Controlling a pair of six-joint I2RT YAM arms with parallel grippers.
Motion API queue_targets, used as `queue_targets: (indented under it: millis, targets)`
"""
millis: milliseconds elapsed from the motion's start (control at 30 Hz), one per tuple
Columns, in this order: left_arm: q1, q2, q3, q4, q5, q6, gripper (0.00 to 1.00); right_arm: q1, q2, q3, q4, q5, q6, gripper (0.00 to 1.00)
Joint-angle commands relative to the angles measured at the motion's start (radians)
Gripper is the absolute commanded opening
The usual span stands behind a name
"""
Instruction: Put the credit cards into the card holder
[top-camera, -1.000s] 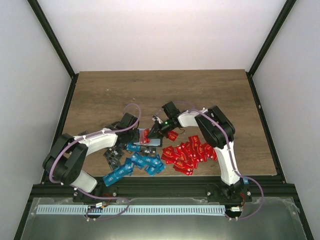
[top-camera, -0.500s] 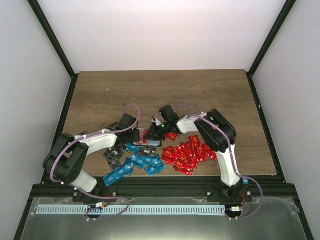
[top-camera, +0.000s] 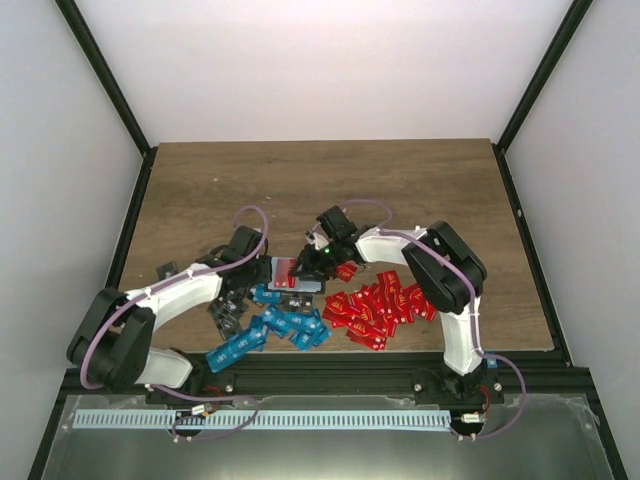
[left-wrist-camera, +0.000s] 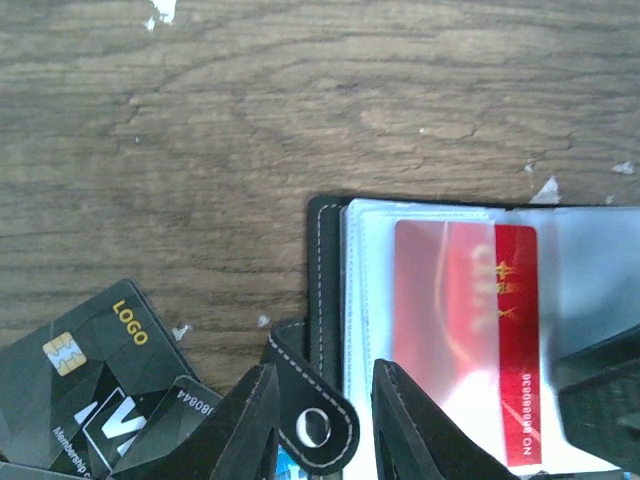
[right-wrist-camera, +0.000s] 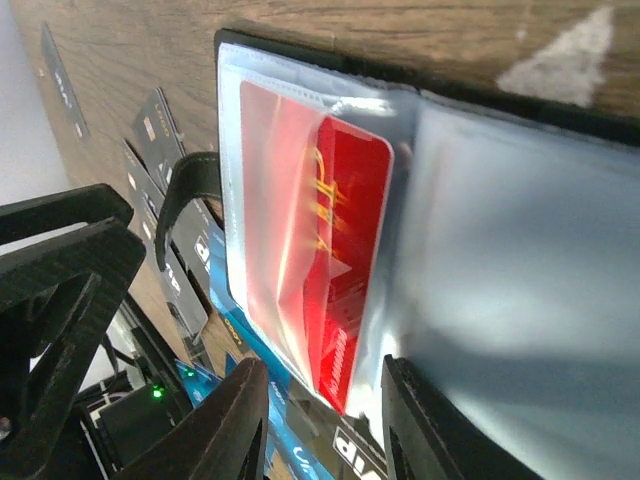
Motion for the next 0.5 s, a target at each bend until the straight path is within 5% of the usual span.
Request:
queue_targets:
  millis: [0, 167, 333, 467]
  targets:
    - [0.008, 0.008, -0.014, -0.014, -0.011, -0.014, 0.28, 0.005, -0.064, 0.030, -0.145, 0.092, -0.086, 0.34]
    - [0.016, 0.053, -0.003, -0.003, -0.007, -0.015, 0.26, 0.005, -0.082, 0.013, -0.135, 0.102, -0.106, 0.34]
    - [0.032, 0.091, -0.008, -0.008, -0.044, -0.026, 0.16, 0.007, -0.079, 0.013, -0.092, 0.118, -0.105, 0.08]
    - [0.041, 0.105, -0.014, 0.001, -0.045, -0.021, 0.13, 0.010, -0.071, 0.014, -0.079, 0.154, -0.110, 0.01]
